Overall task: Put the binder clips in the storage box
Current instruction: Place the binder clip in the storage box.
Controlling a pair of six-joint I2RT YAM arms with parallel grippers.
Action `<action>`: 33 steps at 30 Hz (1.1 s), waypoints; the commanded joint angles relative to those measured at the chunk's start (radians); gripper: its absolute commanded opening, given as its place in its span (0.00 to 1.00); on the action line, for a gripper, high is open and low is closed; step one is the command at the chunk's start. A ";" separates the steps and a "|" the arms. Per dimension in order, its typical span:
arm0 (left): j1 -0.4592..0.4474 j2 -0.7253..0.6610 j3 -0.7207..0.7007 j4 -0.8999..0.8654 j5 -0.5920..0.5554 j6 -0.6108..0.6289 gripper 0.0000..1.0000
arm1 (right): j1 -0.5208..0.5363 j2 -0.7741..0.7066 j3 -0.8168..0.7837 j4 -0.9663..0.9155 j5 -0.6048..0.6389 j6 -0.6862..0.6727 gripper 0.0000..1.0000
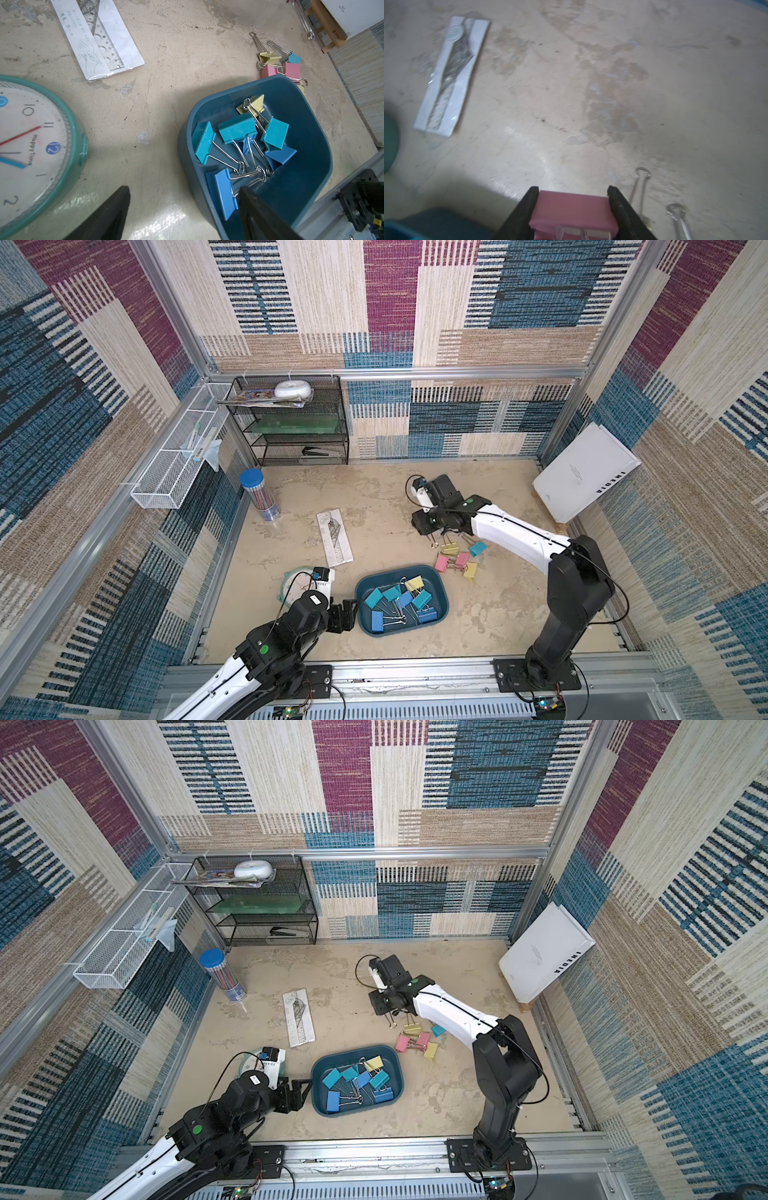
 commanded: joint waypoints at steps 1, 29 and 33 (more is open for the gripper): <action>0.000 0.000 -0.002 -0.006 0.000 0.010 0.86 | 0.091 -0.085 -0.110 0.121 -0.092 -0.064 0.47; 0.000 -0.001 0.000 -0.016 -0.011 0.004 0.86 | 0.398 -0.036 -0.304 0.344 -0.312 -0.335 0.51; 0.000 -0.003 0.000 -0.016 -0.011 0.006 0.86 | 0.425 -0.010 -0.304 0.351 -0.297 -0.340 0.51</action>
